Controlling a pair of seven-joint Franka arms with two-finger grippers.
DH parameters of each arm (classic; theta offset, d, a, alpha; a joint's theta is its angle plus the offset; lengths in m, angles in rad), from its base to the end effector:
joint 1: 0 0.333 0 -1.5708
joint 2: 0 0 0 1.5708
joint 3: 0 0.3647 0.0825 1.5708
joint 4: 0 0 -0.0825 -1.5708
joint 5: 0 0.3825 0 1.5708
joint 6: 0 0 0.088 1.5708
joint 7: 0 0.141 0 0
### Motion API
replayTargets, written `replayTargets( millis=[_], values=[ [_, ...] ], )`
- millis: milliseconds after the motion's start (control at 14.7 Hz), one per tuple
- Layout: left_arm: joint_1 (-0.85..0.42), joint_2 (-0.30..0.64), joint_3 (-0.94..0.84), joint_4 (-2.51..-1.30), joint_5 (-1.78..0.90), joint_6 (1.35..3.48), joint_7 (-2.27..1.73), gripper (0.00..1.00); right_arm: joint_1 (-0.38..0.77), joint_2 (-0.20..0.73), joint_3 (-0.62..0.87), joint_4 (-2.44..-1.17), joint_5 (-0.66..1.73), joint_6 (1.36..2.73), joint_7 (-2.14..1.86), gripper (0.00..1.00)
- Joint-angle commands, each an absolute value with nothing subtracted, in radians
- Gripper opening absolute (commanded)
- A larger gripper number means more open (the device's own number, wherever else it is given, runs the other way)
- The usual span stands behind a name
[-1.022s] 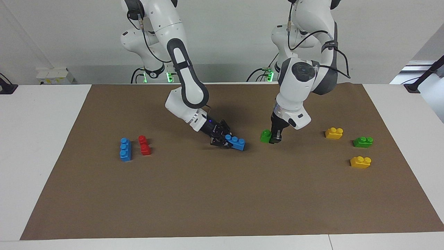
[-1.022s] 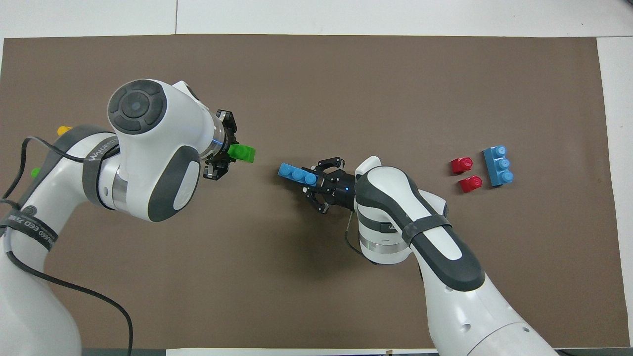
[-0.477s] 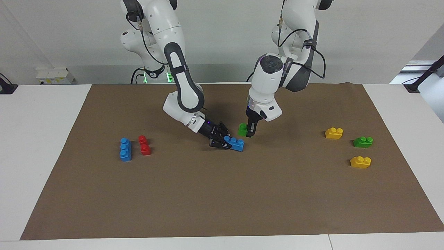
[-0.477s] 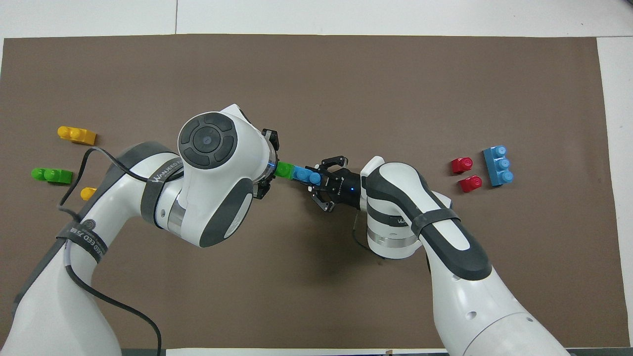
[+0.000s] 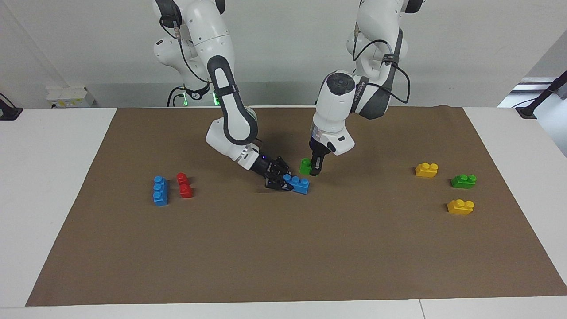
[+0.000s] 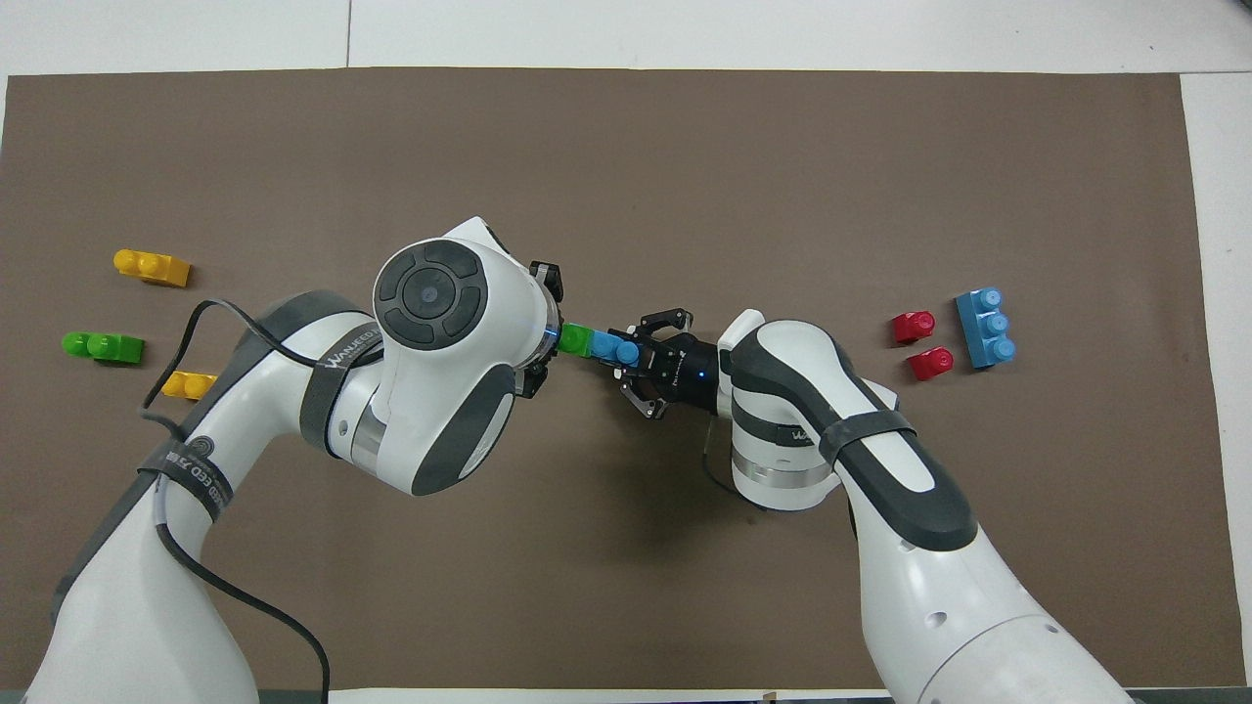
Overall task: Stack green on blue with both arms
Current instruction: 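Lower the green block onto the blue block held by the right gripper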
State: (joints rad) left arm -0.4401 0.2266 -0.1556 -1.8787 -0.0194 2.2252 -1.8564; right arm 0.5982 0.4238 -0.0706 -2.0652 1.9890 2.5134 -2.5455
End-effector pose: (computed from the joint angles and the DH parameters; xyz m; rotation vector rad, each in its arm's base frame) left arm 0.5301 -0.3541 0.4182 2.4158 1.7942 -0.0094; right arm 0.5360 0.3264 0.2492 -1.8753 -1.4454 -1.1588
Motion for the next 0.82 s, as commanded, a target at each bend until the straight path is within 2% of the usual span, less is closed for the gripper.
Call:
replayTargets(
  millis=[0,749],
  values=[
    [-0.468,0.253,-0.141,-1.890,0.030,2.264,-1.900,0.00,0.595,0.419,-0.064,-2.083,2.010,2.510,-2.574,0.01],
    [-0.488,0.301,-0.141,-1.893,0.063,2.330,-1.948,0.00,0.595,0.417,-0.063,-2.082,2.016,2.508,-2.571,0.01]
  ],
)
